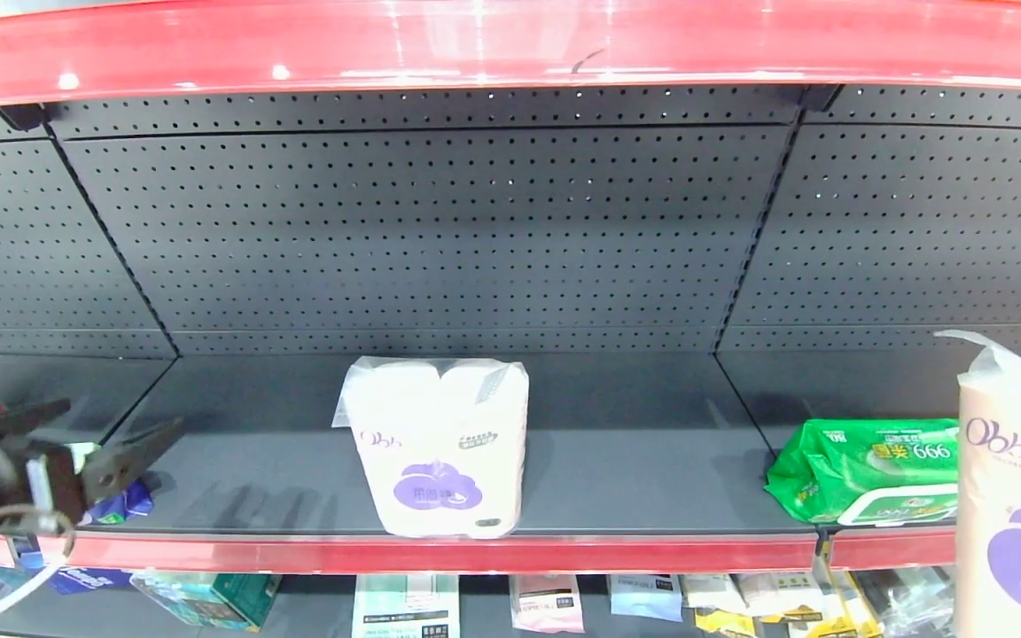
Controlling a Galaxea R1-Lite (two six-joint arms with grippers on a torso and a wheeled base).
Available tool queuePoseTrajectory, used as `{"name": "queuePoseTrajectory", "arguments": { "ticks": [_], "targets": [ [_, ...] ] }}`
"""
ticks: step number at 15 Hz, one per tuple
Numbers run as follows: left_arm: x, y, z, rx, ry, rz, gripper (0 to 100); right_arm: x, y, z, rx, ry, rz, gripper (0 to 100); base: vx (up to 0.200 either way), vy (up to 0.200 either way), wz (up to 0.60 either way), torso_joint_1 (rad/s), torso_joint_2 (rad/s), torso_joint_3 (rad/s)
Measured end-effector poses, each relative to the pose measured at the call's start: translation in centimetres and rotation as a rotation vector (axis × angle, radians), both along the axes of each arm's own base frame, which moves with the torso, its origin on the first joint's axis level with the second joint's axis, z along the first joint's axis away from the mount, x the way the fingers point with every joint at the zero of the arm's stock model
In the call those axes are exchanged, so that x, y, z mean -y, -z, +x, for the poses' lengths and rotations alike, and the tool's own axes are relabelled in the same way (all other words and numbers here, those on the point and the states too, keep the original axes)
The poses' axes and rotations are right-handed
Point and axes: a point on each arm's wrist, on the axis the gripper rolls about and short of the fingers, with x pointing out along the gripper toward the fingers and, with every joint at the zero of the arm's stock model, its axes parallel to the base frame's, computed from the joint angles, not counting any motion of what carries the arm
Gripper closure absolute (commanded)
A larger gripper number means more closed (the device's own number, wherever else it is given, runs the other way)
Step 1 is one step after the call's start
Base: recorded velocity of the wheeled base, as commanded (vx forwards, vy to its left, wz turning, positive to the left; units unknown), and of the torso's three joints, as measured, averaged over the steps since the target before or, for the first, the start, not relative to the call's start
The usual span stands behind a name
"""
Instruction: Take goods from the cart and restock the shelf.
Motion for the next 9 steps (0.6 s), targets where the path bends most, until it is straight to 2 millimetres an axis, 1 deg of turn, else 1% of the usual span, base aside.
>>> {"name": "queuePoseTrajectory", "arguments": {
  "ticks": [3,5,7,9],
  "targets": [
    [0.2,0.9,-8.4,-0.053,0.099,0.021,0,-0.3,-0.4,1.0,-0.025,-0.075,-0.027,100,0.000,0.000,0.00,0.000,0.00,0.000],
    [0.3,1.9,-13.1,-0.016,0.162,0.028,0,-0.3,-0.2,1.3,-0.045,-0.086,-0.032,100,0.000,0.000,0.00,0.000,0.00,0.000],
    [0.0,3.2,-16.6,0.057,0.194,-0.004,0,-0.3,-0.1,1.5,-0.054,-0.093,-0.032,100,0.000,0.000,0.00,0.000,0.00,0.000],
    [-0.2,3.6,-18.3,0.157,0.070,-0.079,0,-0.4,0.3,1.7,-0.071,-0.103,-0.046,100,0.000,0.000,0.00,0.000,0.00,0.000]
  ]
}}
